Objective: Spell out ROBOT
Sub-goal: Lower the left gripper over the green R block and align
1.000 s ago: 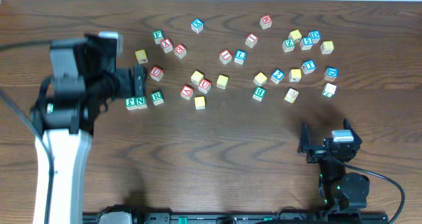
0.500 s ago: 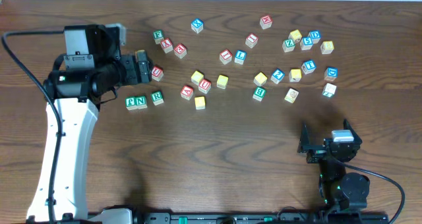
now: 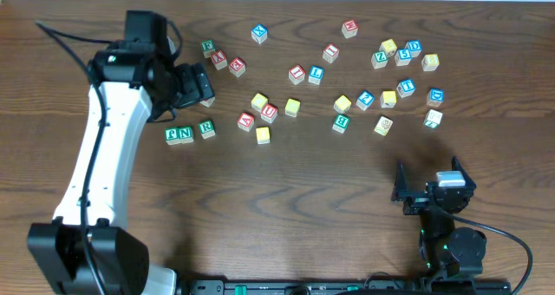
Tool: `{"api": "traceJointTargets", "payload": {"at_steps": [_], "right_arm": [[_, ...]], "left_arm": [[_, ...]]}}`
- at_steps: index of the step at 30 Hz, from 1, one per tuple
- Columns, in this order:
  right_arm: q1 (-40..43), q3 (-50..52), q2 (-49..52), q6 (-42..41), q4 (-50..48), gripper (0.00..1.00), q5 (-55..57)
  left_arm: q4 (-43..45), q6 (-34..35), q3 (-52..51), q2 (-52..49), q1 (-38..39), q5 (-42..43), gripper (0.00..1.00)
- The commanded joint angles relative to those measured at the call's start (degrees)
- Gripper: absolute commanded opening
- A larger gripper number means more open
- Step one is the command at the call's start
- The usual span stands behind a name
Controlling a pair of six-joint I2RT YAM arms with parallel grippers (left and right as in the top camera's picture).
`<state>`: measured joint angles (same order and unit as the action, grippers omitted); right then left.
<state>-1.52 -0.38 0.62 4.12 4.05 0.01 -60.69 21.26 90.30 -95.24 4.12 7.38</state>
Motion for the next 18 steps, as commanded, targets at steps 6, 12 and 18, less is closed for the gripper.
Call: {"api": "traceJointTargets", "payload": {"at_steps": [6, 12, 18], "right_arm": [[0.3, 0.1, -0.2, -0.7, 0.2, 0.99, 0.5], [0.3, 0.1, -0.2, -0.7, 0.2, 0.99, 0.5], [0.3, 0.1, -0.2, -0.7, 0.2, 0.99, 0.5]], "left_arm": [[-6.1, 6.5, 6.8, -6.7, 2.1, -6.8, 0.95], [-4.6, 6.5, 6.8, -11.5, 2.1, -6.3, 0.95], [-3.3, 6.5, 6.8, -14.7, 2.1, -6.3, 0.95]]}}
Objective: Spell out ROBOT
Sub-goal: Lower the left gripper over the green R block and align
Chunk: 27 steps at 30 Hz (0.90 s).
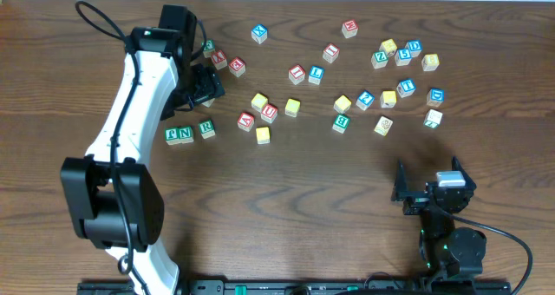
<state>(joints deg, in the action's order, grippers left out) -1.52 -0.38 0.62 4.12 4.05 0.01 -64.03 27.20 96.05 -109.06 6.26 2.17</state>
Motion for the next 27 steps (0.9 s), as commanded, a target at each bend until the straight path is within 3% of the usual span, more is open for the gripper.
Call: {"api": "traceJointTargets", "payload": {"at_steps": [1, 27], "right_arm": [[0.3, 0.1, -0.2, -0.7, 0.2, 0.99, 0.5], [0.3, 0.1, -0.2, -0.7, 0.3, 0.99, 0.5]], "left_arm": [[0.2, 0.5, 1.0, -1.2, 0.0, -1.1, 0.95], [2.5, 1.6, -2.0, -6.7, 5.9, -0.9, 0.93]]}}
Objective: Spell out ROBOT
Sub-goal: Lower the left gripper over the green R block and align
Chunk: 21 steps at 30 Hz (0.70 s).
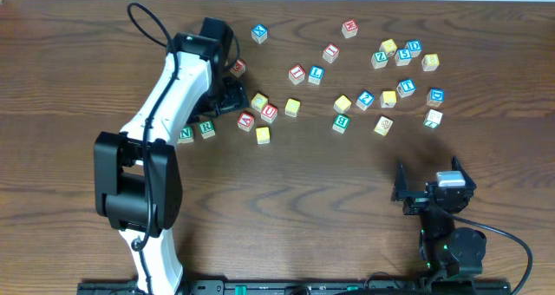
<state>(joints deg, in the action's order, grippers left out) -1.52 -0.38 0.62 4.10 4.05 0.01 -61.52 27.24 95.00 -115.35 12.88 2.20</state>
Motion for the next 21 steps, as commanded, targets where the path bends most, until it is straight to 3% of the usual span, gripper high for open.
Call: {"api": "traceJointTargets", "payload": {"at_steps": [1, 9, 13, 21], "right_arm": [[0.3, 0.1, -0.2, -0.6, 0.2, 0.99, 0.5], [0.3, 0.1, -0.2, -0.7, 0.2, 0.99, 0.5], [0.3, 0.1, -0.2, -0.6, 0.2, 0.99, 0.5], [0.3, 0.1, -0.2, -0.7, 0.3, 0.99, 0.5]], "left_arm": [[0.1, 1.6, -1.0, -0.4, -0.9, -1.0, 0.93], [0.5, 2.3, -1.1, -0.4, -1.9, -0.9, 0.93], [0.8, 1.3, -1.8, -0.4, -1.9, -0.9, 0.85], [3.7, 0.2, -6.7, -0.4, -2.2, -0.9, 0.85]]}}
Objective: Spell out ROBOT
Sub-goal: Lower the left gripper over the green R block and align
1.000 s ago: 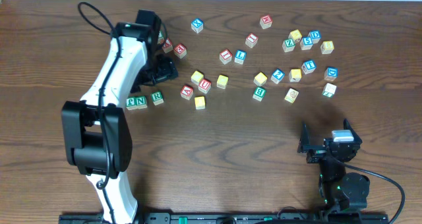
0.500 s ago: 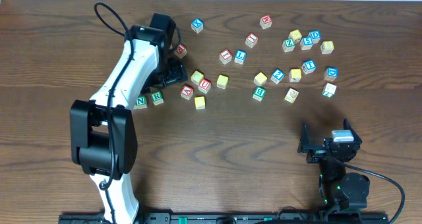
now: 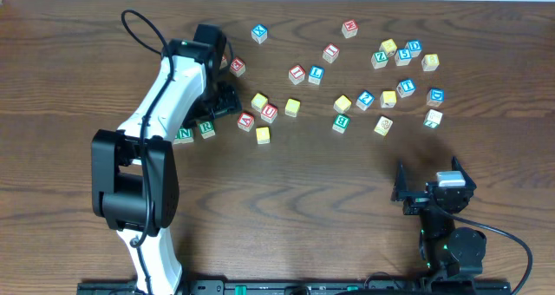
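Observation:
Lettered wooden blocks lie scattered over the far half of the table. A green N block (image 3: 184,134) and a green R block (image 3: 206,128) sit side by side at the left. Right of them are a red A block (image 3: 246,121), a red U block (image 3: 269,113) and a yellow block (image 3: 259,101). My left gripper (image 3: 231,102) hangs just above the R block and left of the yellow block; its dark jaws blur into the wood. The left arm (image 3: 169,87) hides blocks behind it. My right gripper (image 3: 429,184) rests open near the front right, holding nothing.
More blocks spread across the far middle and right, among them a blue X block (image 3: 259,33), a blue L block (image 3: 316,74), a green block (image 3: 341,122) and a cluster at the far right (image 3: 403,54). The wooden table (image 3: 312,199) fills the view.
My left gripper has drawn back slightly to the left, away from the yellow and red A blocks. No block has shifted. The right arm has not moved.
My left gripper was at the far left, above the green N and R blocks. Later it stood further right near the red blocks, then close to the yellow block. Now it sits slightly back from there. The blocks and the right arm stayed put.

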Tool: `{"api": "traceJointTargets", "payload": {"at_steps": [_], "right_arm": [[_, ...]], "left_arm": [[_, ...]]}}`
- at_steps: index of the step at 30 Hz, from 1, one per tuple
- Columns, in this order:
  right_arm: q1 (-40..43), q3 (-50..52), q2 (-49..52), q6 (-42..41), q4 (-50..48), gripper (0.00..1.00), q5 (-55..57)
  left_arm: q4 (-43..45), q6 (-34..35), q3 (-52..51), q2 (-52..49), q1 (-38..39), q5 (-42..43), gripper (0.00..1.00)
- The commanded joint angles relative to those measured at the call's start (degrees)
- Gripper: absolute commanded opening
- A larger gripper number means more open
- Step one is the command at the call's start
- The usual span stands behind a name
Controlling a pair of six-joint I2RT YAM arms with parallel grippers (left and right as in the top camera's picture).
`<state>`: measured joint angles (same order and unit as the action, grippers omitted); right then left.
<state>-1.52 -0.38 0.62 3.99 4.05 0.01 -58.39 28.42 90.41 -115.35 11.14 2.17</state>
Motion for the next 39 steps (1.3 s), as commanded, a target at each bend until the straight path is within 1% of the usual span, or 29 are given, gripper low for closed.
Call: {"api": "traceJointTargets", "payload": {"at_steps": [1, 7, 10, 12, 16, 39], "right_arm": [[0.3, 0.1, -0.2, -0.5, 0.2, 0.99, 0.5], [0.3, 0.1, -0.2, -0.5, 0.2, 0.99, 0.5], [0.3, 0.1, -0.2, -0.5, 0.2, 0.99, 0.5], [0.3, 0.1, -0.2, -0.5, 0.2, 0.99, 0.5], [0.3, 0.1, -0.2, -0.5, 0.3, 0.99, 0.5], [0.3, 0.1, -0.2, -0.5, 0.2, 0.99, 0.5]], "left_arm": [[1.1, -0.9, -2.9, -0.4, -0.6, -0.9, 0.85], [3.7, -3.1, -4.4, -0.4, -1.6, 3.8, 0.83], [4.1, -3.1, -4.4, -0.4, -1.7, 3.8, 0.74], [4.1, -3.3, -4.4, -0.4, -1.7, 3.8, 0.72], [4.2, -4.2, -4.5, -0.4, -1.9, 3.6, 0.71], [4.1, -4.4, -5.2, -0.4, -3.7, 3.1, 0.71]]}}
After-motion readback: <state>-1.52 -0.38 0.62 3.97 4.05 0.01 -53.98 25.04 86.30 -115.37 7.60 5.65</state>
